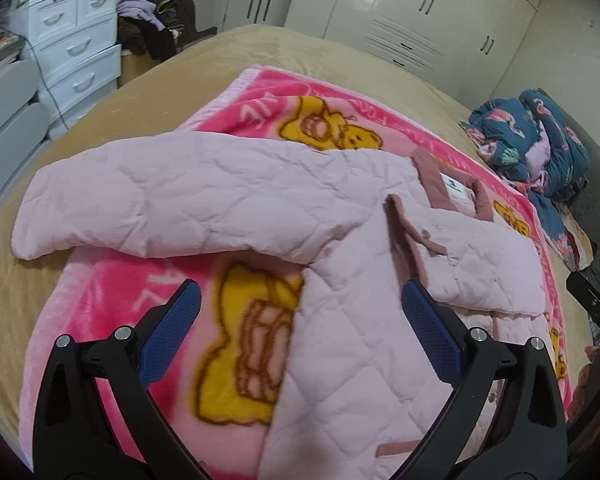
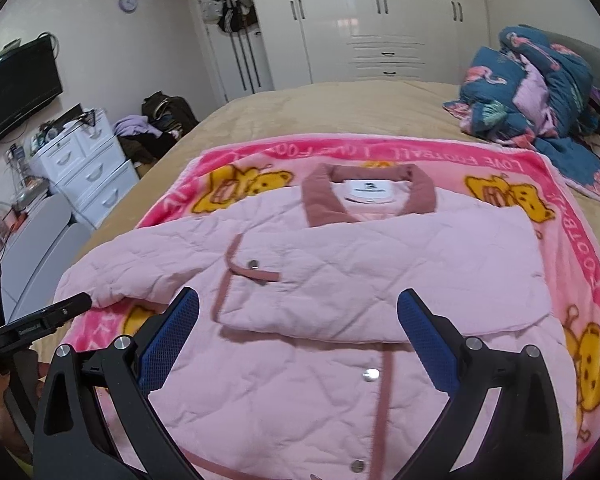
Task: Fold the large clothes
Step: 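Move the left tool toward the other jacket sleeve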
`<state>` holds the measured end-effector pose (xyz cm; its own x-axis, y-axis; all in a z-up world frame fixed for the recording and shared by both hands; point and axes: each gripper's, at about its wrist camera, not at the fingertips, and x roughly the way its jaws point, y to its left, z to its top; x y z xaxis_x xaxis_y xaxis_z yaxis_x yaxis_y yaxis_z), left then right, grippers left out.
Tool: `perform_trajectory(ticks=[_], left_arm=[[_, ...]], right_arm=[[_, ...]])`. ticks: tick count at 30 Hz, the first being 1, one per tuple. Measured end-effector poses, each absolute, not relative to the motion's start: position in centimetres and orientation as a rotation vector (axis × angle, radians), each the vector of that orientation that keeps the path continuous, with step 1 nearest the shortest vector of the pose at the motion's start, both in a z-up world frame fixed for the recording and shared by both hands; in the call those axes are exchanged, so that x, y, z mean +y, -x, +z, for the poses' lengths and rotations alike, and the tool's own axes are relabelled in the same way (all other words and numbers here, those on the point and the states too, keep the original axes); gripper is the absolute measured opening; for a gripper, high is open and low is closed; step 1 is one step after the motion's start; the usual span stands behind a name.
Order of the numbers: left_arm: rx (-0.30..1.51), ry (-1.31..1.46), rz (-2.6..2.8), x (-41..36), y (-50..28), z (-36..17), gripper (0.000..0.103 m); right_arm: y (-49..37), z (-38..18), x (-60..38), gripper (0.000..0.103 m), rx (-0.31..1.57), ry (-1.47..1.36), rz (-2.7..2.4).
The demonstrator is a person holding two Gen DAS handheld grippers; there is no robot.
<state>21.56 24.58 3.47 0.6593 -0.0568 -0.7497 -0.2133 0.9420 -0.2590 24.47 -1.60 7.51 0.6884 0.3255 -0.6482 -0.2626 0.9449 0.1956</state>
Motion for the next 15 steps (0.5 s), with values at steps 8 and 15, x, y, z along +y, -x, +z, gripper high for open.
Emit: perform_trajectory(ticks=[8, 15], left_arm=[[0.838, 0.395, 0.150, 28.4, -20.7, 2.7, 0.094], [0.842, 0.460, 0.210, 31.5, -20.5, 1.0, 0.094]], right_arm=[[-24.1, 7.7, 3.1, 0.099, 0.740, -0.045, 0.395], [-24.0, 7.0, 6.8, 0.099, 0.750, -0.008, 0.446]])
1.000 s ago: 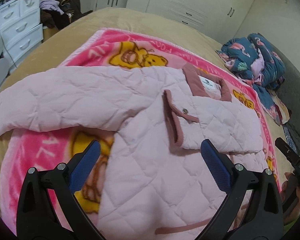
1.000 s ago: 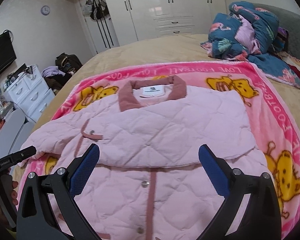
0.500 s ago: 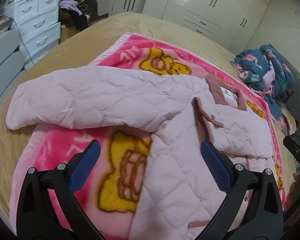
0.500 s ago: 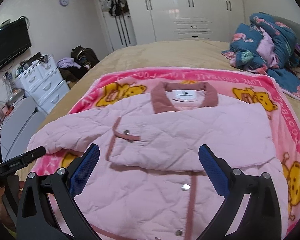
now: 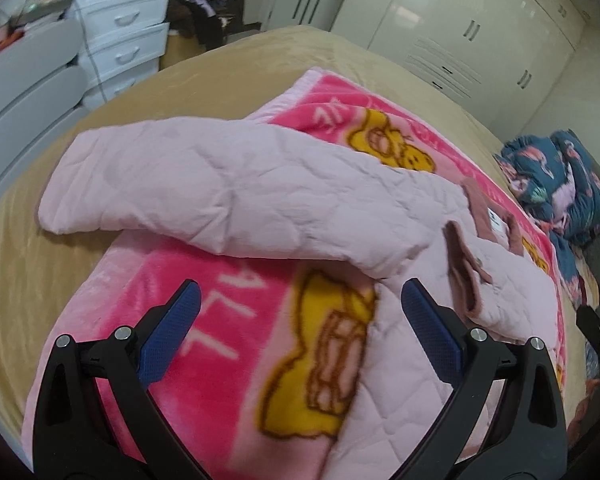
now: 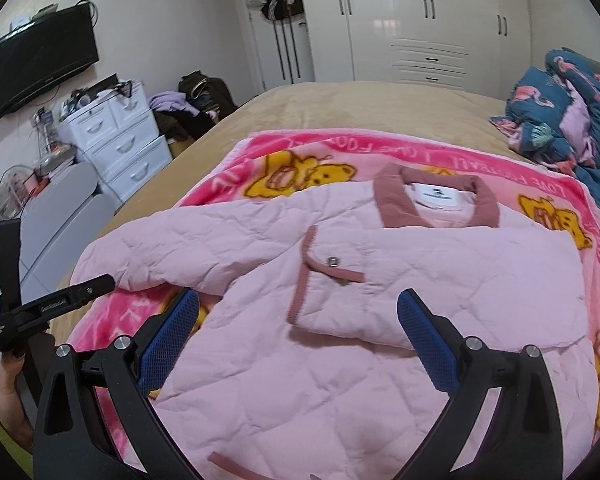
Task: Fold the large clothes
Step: 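Move the left tool toward the other jacket sleeve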
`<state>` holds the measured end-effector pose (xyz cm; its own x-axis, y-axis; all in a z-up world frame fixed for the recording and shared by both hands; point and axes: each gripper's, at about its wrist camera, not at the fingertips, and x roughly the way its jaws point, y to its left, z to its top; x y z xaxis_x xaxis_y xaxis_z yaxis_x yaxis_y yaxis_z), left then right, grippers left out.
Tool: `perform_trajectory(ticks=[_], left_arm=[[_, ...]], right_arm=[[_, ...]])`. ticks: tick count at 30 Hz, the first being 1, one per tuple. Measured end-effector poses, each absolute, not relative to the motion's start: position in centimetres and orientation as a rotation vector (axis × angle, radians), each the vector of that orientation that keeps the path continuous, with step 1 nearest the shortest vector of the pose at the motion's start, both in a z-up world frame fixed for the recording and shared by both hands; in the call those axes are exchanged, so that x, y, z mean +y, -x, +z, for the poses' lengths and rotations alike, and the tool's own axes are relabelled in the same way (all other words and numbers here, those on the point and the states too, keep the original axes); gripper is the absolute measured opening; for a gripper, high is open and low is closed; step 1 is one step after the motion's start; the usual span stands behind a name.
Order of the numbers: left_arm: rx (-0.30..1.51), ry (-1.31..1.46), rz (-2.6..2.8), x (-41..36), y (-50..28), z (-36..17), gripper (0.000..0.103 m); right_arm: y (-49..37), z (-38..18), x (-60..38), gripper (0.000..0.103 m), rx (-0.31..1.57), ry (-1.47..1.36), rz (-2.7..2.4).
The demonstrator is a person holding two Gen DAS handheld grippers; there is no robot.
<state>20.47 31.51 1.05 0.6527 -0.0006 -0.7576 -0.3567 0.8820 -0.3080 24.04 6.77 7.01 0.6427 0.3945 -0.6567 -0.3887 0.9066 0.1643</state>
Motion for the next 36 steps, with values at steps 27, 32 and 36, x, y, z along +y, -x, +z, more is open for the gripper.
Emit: perform_trajectory(ticks=[27, 32, 36], left_arm=[[0.773, 0.843, 0.375, 43.7, -19.0, -5.2, 0.094], [0.735, 0.935, 0.382, 45.4, -19.1, -6.6, 0.094], [0.710, 0.997, 0.390, 46.7, -19.1, -7.6, 0.094]], right_arm=[[-24.3, 3.0, 18.8, 0.099, 0.812, 0.104, 0.636], [-24.6, 1.9, 19.2, 0.099, 0.836, 0.087, 0.638], [-24.8, 1.1, 19.0, 0.099, 0.856, 0.070, 0.634]])
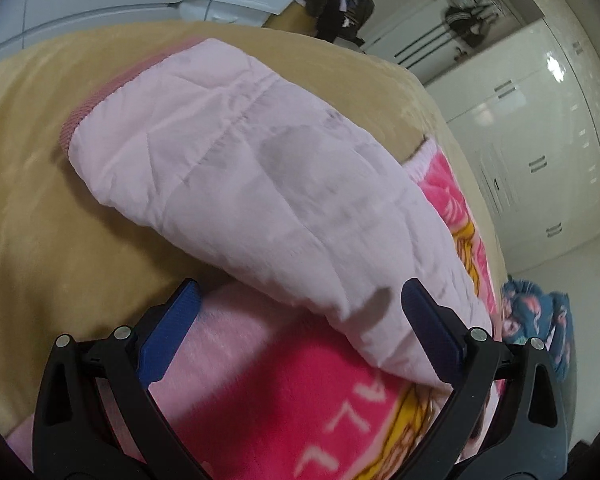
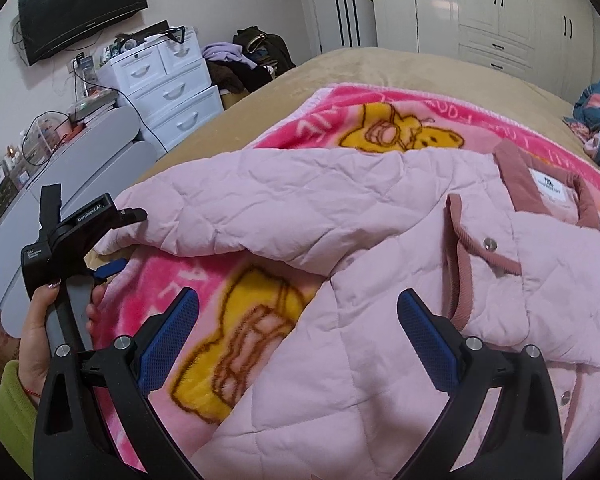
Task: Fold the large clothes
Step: 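Move the left tool toward the other jacket sleeve, then close the left tool on the sleeve near its cuff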
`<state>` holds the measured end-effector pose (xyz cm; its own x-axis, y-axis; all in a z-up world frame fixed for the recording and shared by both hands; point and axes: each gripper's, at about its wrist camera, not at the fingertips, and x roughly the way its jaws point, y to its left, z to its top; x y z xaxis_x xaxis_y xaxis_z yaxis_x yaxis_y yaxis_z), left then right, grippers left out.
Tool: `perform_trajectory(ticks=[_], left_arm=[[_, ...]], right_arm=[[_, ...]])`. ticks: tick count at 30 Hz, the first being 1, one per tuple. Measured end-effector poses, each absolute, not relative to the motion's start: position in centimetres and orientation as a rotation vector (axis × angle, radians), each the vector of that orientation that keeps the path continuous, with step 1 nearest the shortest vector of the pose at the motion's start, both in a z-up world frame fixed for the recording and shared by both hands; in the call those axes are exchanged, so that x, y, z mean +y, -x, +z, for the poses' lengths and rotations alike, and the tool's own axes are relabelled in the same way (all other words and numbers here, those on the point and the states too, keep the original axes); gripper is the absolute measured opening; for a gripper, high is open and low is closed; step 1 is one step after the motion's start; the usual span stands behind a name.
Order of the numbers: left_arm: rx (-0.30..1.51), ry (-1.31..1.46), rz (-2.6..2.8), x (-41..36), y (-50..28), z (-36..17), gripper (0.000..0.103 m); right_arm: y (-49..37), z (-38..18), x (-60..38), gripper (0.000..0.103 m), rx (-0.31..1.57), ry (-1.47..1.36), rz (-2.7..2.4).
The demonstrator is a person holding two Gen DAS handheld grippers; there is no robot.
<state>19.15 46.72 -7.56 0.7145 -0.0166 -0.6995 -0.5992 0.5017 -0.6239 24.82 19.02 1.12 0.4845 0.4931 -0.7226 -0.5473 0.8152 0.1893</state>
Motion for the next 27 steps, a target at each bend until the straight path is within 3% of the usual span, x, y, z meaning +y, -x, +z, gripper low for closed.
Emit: perform_trajectory(ticks=[13, 17, 19, 21, 24, 27], left_arm=[[0.627, 1.030, 0.465, 49.2, -20.7, -7.9, 0.094], [0.625, 0.956, 0.525, 49.5, -21.1, -6.9, 0.060], [0.604, 0.960, 0.526, 49.8, -20.5, -6.6, 0.050], [0.574, 0.944, 0.529, 49.9, -19.9, -5.7, 0.031], [0.535, 0.897, 0.521, 49.8, -19.9, -3.9, 0.018], [0.491, 0.867, 0.504, 49.3, -19.5, -2.0, 0.014]], right_arm=[[-25.8, 0.4, 16.5, 0.099, 0.867, 0.041, 0.601], [-25.9, 0.4, 14.9, 0.099, 0.865, 0.027, 0.576], [-25.9, 0.5, 14.1, 0.099, 0.865, 0.015, 0.563], [-25.9, 0.6, 13.3, 0.099, 0.861, 0.002, 0.551], [-25.9, 0.9, 11.9, 0.099, 0.858, -0.027, 0.530], [-25.7, 1.1, 10.8, 0.099, 0.858, -0.045, 0.518]])
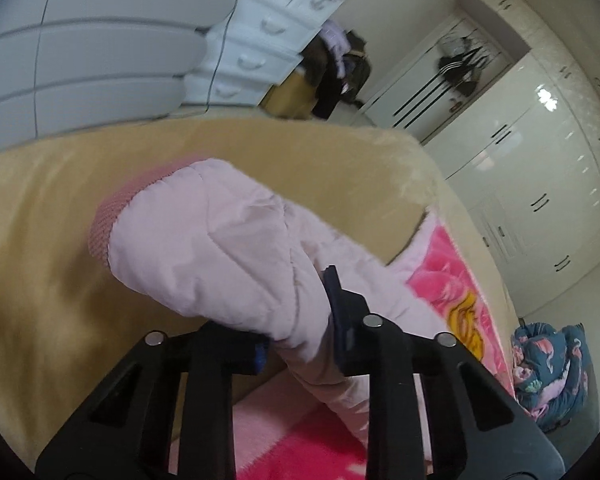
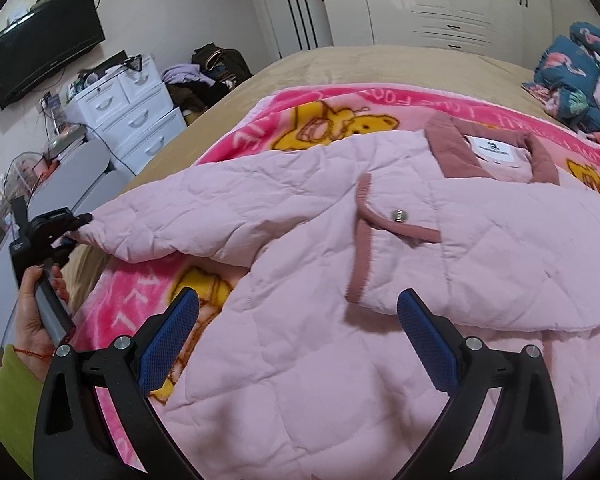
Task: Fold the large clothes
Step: 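Close the left tool on the sleeve near its cuff, then lift the held sleeve up with the left tool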
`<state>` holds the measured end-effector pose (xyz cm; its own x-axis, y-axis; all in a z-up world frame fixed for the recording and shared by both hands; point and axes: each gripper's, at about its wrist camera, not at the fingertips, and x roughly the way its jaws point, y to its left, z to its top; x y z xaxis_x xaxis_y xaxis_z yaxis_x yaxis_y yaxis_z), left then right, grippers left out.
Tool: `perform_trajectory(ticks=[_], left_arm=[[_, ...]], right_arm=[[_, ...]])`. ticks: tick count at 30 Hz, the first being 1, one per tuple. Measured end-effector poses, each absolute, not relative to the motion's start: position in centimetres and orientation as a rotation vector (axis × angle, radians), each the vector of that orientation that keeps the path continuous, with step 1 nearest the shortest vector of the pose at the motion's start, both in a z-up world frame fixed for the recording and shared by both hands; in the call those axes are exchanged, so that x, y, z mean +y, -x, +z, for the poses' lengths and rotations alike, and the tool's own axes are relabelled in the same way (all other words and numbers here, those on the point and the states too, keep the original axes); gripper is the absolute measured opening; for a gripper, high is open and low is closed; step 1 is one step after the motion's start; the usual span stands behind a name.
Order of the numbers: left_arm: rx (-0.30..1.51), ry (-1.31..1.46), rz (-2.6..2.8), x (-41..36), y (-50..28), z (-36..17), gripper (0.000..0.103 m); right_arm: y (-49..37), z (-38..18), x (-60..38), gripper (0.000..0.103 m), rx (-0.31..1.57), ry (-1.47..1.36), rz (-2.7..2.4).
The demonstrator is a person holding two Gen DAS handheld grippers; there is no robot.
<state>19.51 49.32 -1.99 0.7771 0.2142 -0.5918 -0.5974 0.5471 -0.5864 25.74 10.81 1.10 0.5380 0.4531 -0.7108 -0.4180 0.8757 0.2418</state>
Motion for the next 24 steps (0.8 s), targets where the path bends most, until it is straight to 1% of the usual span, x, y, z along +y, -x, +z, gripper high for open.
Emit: perform_trajectory(ticks=[4, 11, 19, 24], left_arm=[[0.413, 0.846, 0.462, 48.6, -18.4, 0.9, 0.012], [0.318, 0.782, 0.387, 45.9, -17.6, 5.4, 0.012], [0.271, 0.699, 0.334, 42.4, -17.0, 9.3, 0.011], [0.265, 0.642, 0.306, 39.8, -17.2, 12.0, 0.011]], right_arm=[[-25.3, 1.4, 9.3, 0.099, 0.854, -0.062, 0.503], [-24.5, 2.2, 6.9, 0.099, 0.850, -0.081, 0.476], [-23.0, 4.6, 3.2, 0.099, 0.799, -0.084, 0.439], [-22.2, 5.7, 0.2, 0.099, 0.776, -0.135, 0.409]])
